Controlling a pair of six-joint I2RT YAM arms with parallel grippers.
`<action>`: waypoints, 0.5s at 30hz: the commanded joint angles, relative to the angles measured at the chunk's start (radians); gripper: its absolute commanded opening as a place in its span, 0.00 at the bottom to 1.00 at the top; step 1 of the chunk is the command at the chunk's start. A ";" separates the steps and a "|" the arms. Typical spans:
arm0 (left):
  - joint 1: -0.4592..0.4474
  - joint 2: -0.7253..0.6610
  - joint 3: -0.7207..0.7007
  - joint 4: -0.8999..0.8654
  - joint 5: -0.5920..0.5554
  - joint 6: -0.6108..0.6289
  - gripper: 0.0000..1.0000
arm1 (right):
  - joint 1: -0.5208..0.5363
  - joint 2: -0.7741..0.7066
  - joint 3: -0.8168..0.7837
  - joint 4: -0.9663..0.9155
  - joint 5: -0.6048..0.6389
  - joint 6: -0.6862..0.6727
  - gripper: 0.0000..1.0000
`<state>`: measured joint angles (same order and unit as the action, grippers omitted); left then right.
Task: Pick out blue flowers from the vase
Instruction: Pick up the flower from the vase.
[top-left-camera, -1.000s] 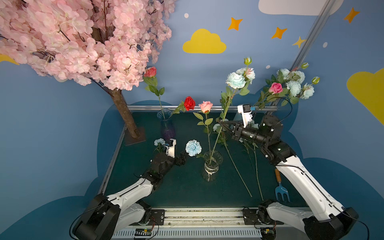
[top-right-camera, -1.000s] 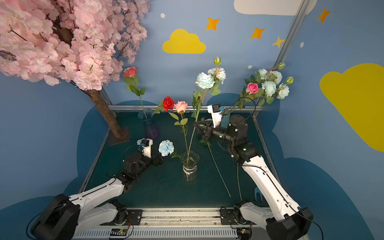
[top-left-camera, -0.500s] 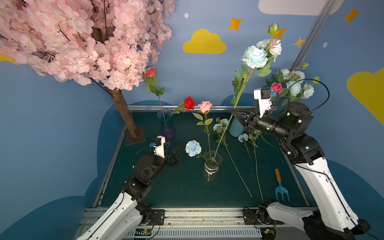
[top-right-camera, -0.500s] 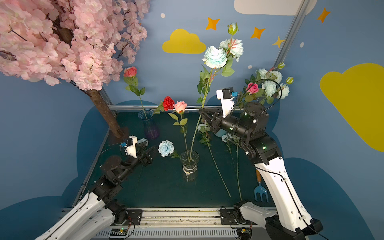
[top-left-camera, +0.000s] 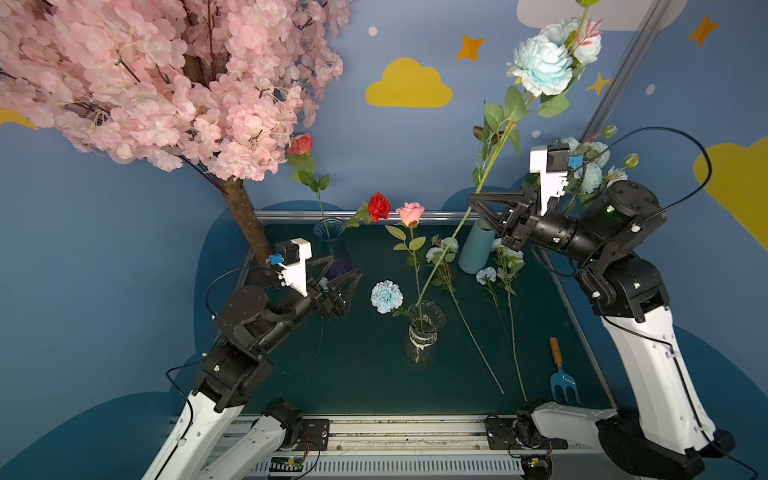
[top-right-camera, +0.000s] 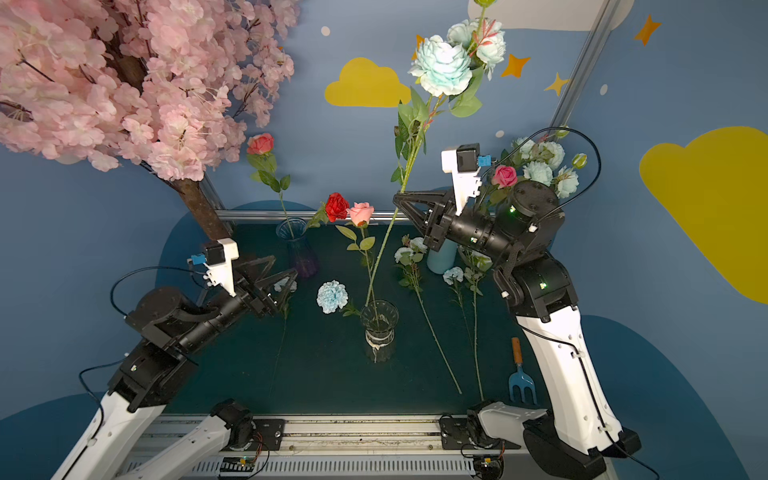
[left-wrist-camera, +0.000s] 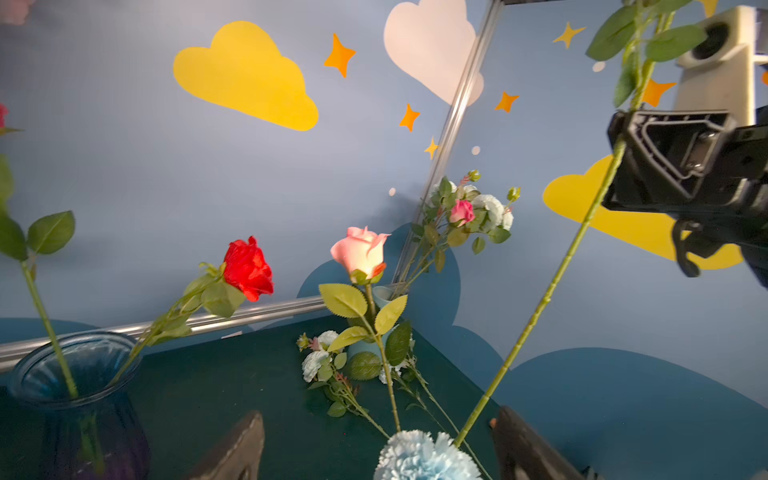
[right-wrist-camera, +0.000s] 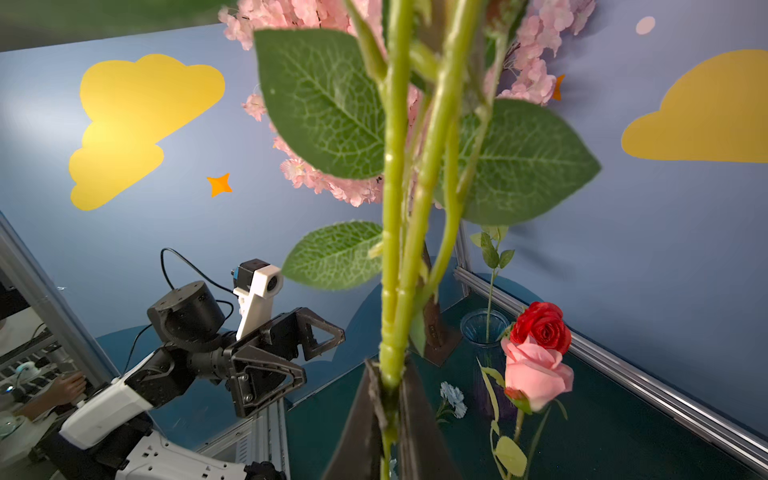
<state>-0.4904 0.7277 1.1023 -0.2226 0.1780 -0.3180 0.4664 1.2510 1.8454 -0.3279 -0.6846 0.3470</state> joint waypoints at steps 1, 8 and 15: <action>0.010 0.040 0.061 -0.020 0.163 0.006 0.86 | 0.001 0.026 -0.006 0.105 -0.097 0.062 0.00; 0.052 0.213 0.192 0.115 0.387 -0.050 0.86 | 0.003 0.074 -0.044 0.262 -0.183 0.174 0.00; 0.130 0.317 0.226 0.267 0.575 -0.207 0.86 | 0.005 0.123 -0.041 0.372 -0.285 0.292 0.00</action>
<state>-0.3836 1.0405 1.3090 -0.0647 0.6228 -0.4370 0.4667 1.3685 1.8004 -0.0689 -0.8913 0.5667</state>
